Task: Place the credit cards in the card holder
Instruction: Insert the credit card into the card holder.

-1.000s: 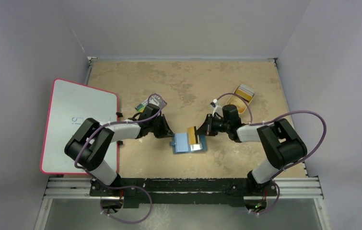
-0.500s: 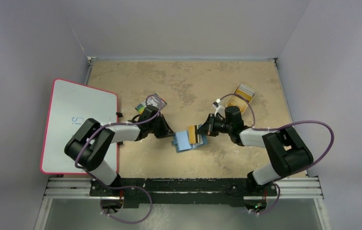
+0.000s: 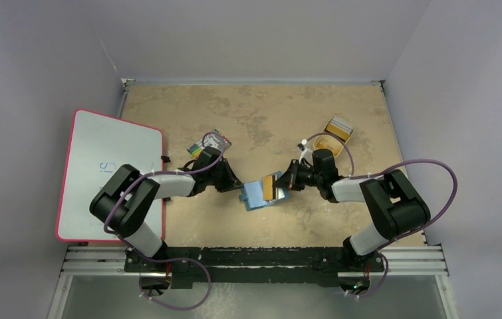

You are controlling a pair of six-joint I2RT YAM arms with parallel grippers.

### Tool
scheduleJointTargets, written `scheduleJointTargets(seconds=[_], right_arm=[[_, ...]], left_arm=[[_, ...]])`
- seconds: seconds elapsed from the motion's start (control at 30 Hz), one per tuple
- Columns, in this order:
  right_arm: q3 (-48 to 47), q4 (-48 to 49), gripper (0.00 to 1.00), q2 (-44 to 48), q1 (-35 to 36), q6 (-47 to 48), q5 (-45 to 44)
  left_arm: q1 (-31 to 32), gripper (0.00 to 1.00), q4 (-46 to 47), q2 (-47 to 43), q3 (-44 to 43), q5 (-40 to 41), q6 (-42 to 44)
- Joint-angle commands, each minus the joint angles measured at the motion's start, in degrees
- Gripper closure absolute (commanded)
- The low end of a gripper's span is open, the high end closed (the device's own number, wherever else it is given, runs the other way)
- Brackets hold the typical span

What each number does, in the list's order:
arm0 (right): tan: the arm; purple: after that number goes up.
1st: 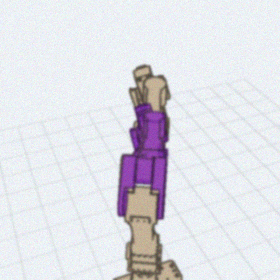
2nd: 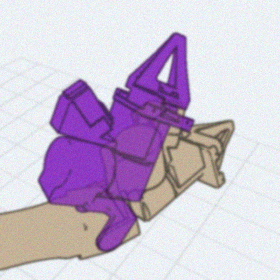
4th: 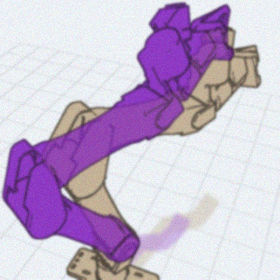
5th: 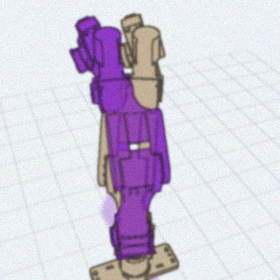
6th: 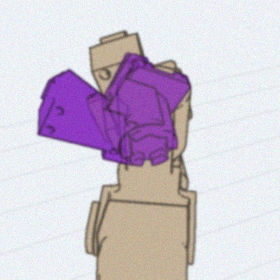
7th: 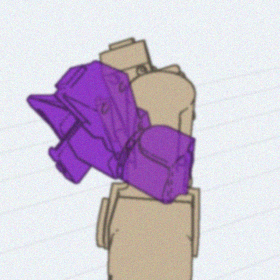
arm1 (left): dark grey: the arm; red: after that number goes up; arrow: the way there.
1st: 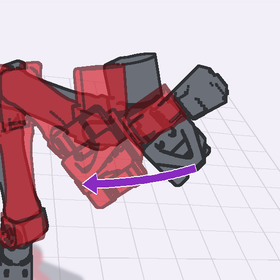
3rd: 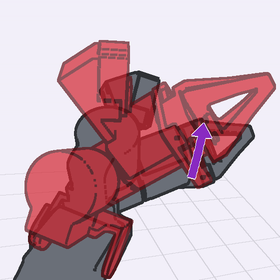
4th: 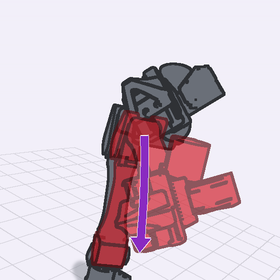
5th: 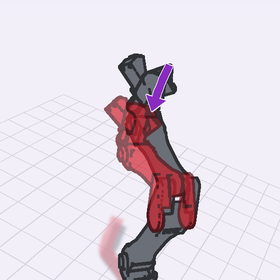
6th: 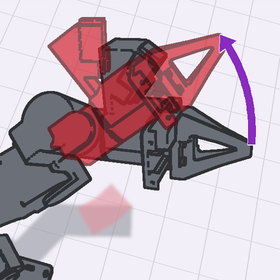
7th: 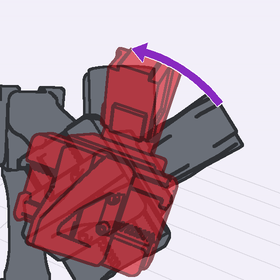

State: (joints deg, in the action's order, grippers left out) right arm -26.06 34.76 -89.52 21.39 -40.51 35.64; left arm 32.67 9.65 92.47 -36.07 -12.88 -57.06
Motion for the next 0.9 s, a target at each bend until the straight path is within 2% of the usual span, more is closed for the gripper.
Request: scheduleJointTargets(seconds=[0.0, 0.43, 0.87], right_arm=[[-0.1, 2.1, 1.00, 1.7, -2.1, 1.0, -1.6], [1.1, 8.8, 1.00, -4.5, -2.3, 1.7, 2.8], [1.8, 8.1, 1.00, -5.5, -2.2, 3.7, 3.6]], left_arm=[[0.1, 1.00, -3.6, 1.6, 1.3, 4.5, 1.5], [0.2, 1.00, -4.1, 2.0, 0.5, 5.0, 1.7], [0.2, 1.00, -4.2, 2.6, 0.4, 5.7, 1.3]])
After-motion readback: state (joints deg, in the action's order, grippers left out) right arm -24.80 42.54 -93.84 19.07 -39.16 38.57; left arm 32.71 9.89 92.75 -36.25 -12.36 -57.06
